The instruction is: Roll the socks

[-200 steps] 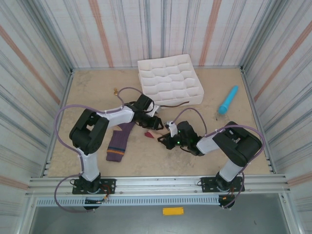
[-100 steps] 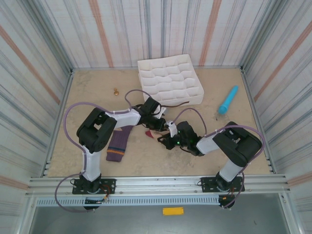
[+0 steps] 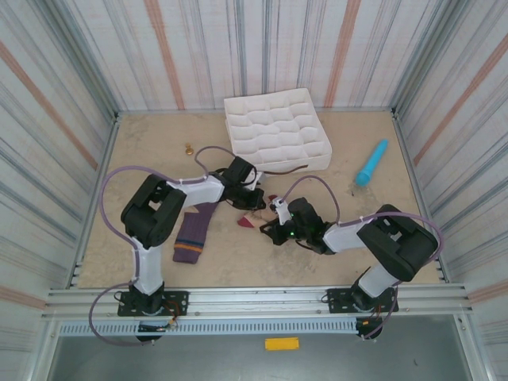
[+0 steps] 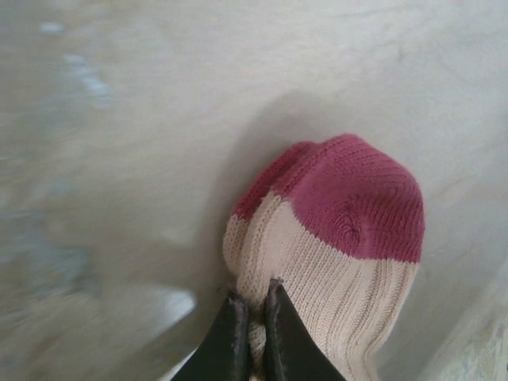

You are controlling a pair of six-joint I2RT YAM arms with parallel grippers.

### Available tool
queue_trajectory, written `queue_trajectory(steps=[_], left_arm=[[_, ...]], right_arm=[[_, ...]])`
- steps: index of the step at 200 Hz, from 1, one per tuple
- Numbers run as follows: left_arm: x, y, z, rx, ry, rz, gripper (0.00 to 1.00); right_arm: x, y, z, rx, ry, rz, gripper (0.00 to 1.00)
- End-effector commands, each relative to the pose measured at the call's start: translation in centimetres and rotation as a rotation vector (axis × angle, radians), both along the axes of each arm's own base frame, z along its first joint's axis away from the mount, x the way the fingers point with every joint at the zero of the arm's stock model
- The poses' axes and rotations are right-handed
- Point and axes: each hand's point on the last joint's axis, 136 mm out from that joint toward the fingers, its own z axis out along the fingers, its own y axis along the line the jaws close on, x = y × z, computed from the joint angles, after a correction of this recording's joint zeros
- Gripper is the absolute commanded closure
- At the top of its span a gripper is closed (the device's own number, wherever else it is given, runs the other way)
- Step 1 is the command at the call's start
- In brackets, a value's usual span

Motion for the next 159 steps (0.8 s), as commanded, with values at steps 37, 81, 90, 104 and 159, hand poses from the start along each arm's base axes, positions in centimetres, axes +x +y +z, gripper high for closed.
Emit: queue_trajectory(steps=[37,81,90,104,159], left_arm=[[-0.4,6.1,-3.4,0.197,0.070,0.161,1.00],[-0.2,7.3,-3.8,0.212,0.075,0.202,1.00],[-0.2,7.4,-3.9,0.218,0.073,0.204,1.00],[0.0,7.6,-3.8,0.229,0.063,0.216,1.00],[0.7,7.5,-3.4,0.241,0.059,0.215,1.00]], right_arm=[[-3.0,-2.4,-4.6,-0.105,0.227,-0.002,1.00],[-1.6,-2.9,-5.0,-0.022,0.412,-0.056,1.00],[-1.5,-2.9,-5.1,-0.002,0.457,-0.057,1.00],[-1.1,-3.2,-5.5,0.018,0.530,-0.080,1.00],[-0.6,-4.4,-7.8,0.033,0.834,-0.189,1.00]])
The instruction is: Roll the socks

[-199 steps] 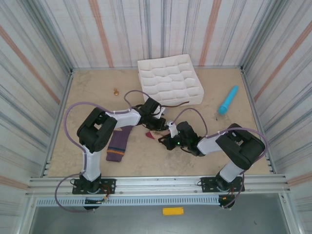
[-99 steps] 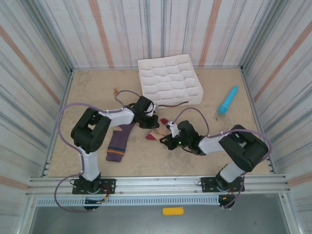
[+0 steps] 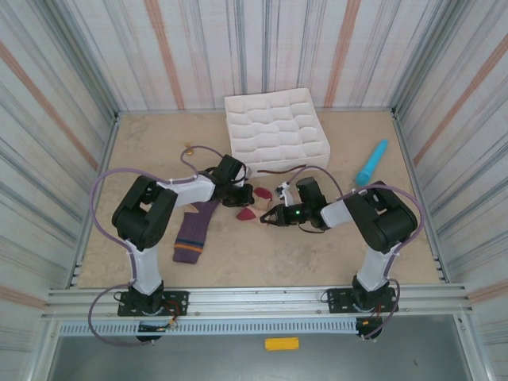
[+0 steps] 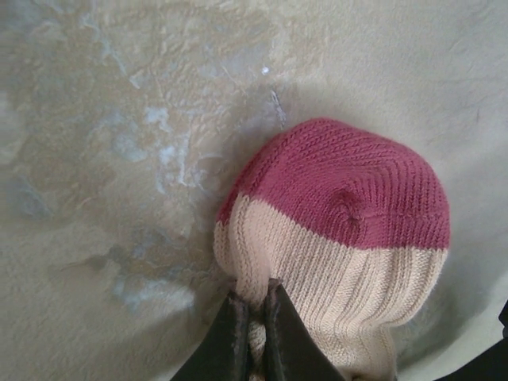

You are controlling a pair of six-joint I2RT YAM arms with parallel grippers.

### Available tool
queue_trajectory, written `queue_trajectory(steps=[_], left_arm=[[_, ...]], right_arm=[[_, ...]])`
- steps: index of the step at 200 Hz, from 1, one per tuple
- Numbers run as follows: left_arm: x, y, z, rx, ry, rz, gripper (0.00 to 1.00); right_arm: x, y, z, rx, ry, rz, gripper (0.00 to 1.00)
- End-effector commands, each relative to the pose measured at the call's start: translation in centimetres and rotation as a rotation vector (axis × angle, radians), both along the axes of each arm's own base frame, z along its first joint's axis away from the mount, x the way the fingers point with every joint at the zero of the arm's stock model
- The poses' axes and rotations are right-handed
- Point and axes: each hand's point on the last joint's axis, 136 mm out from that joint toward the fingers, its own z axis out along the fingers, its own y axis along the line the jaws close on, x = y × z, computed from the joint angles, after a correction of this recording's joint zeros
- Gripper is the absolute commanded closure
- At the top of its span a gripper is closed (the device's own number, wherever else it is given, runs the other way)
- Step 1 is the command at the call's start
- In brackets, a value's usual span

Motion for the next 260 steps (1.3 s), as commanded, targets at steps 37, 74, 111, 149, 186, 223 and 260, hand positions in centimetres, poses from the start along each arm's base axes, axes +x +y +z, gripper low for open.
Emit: queue_trajectory(steps=[37,74,111,149,186,223,260], left_arm=[[-0.8,4.2,-1.6,0.179,0.053,0.075,0.85],[-0.8,4.3,1.3,0.159,0.010,0.080,0.55],[-1.8,3.8,6.1,0.111,-0.048,0.086,0.40],[-4.1,2.9,8.1,0.019,-0.054,0.145,0.31],[-6.4,1.2,7.7,-0.162,-0.073,0.243,0.31],[-7.1,1.2,5.0,-0.226,-0.012,0.335,0.31],[-6.5,0.1,3.6,-0.299,0.008,0.399,0.32]], right_arm=[[-4.3,-5.3,-8.8,-0.250,0.560,-0.193,1.00],[-4.3,-6.2,-9.8,-0.294,0.626,-0.256,1.00],[-4.3,-6.8,-10.5,-0.313,0.665,-0.310,1.00],[-4.0,-6.9,-10.6,-0.286,0.702,-0.356,1.00],[-3.2,-7.2,-10.6,-0.275,0.695,-0.403,1.00],[-3.1,-7.2,-11.0,-0.266,0.706,-0.420,1.00],[-3.0,-7.1,-11.2,-0.256,0.708,-0.429,1.00]])
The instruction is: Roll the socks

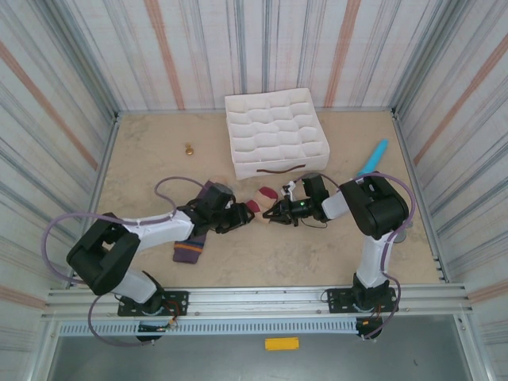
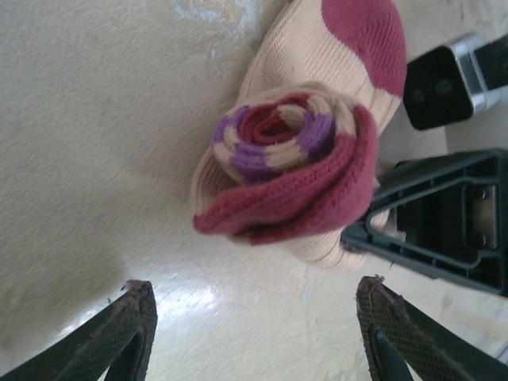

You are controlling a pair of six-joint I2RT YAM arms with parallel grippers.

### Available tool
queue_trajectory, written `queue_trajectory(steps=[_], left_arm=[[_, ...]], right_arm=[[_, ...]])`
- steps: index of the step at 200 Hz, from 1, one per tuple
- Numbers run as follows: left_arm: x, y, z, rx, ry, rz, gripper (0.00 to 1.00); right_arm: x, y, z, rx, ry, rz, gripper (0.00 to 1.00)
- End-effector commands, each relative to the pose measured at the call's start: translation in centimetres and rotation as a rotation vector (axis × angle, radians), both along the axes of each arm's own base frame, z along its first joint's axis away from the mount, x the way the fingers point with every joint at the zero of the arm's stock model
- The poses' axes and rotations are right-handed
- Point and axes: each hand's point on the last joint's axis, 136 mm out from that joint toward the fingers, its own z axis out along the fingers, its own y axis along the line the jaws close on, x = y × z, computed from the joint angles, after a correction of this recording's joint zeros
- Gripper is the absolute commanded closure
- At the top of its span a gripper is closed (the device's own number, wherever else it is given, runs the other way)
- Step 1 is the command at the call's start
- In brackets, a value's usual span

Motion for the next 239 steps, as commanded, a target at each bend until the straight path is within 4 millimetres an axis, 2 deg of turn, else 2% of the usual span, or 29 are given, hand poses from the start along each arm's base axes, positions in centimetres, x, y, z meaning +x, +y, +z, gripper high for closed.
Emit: queue_trajectory(steps=[1,37,78,90,110,146,181,201,220,239], left_arm=[[1.7,-1.4,0.5,-0.103,-0.028,0.084,0.32],[2.5,-2.5,-1.0,-0.115,-0.004,0.104,0.34],[2.7,-2.4,-3.0,-0.118,0.023,0.147,0.43],[2.8,-2.3,-3.5,-0.110,0.033,0.154,0.50],[2.7,-2.1,-4.2,-0.079,0.054,0.158,0.66],[2.5,-1.6,-4.6,-0.009,0.093,0.125,0.90],[2.2,-1.6,-4.3,0.059,0.133,0.042,0.95],[2.1,-1.6,-4.3,0.095,0.157,-0.018,0.96],[2.0,-1.0,-4.2,0.129,0.160,-0.035,0.95],[2.0,-0.7,-4.1,0.127,0.174,-0.060,0.94]], right_arm=[[-4.0,-6.1,-10.4,-0.398,0.315,-0.200,1.00],[-4.2,-6.2,-10.7,-0.395,0.325,-0.210,1.00],[-4.2,-6.3,-10.6,-0.383,0.320,-0.219,1.00],[-4.2,-6.3,-10.5,-0.381,0.316,-0.222,1.00],[-4.1,-6.5,-10.3,-0.375,0.304,-0.229,1.00],[-3.5,-6.2,-9.3,-0.346,0.222,-0.217,1.00],[-2.5,-5.8,-7.1,-0.315,0.092,-0.186,0.85],[-1.9,-5.6,-5.0,-0.286,-0.011,-0.173,0.72],[-1.4,-5.6,-2.9,-0.288,-0.116,-0.173,0.65],[-1.4,-5.7,-1.2,-0.351,-0.224,-0.143,0.57]])
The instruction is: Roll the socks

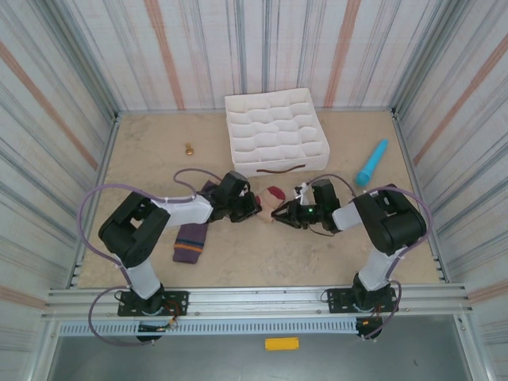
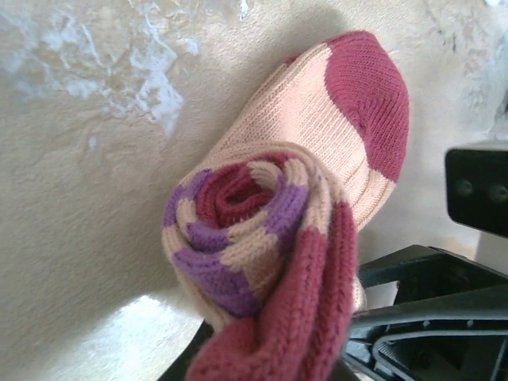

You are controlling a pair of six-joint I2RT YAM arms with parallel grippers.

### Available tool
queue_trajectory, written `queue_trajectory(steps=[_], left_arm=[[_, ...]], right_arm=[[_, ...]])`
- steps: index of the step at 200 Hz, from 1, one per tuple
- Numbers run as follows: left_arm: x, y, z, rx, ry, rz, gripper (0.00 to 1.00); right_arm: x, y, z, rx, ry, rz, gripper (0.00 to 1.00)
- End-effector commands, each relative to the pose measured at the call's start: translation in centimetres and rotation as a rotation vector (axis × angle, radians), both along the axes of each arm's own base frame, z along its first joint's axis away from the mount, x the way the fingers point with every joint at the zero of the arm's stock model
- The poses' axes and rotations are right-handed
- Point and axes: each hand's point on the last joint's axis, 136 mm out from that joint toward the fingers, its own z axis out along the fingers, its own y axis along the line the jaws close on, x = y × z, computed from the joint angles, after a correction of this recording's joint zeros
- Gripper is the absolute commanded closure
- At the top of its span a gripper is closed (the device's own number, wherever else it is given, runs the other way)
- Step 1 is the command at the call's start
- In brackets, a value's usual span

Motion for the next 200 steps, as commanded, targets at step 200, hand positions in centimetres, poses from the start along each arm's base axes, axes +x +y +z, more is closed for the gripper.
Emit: queue_trajectory(steps=[200], left_arm=[[-2.3,2.4,-2.5,0.128,0.212,-0.251,0.83]], right_arm=[[-1.6,5.1,3.2,-0.938,-1.097,0.270,0.30]])
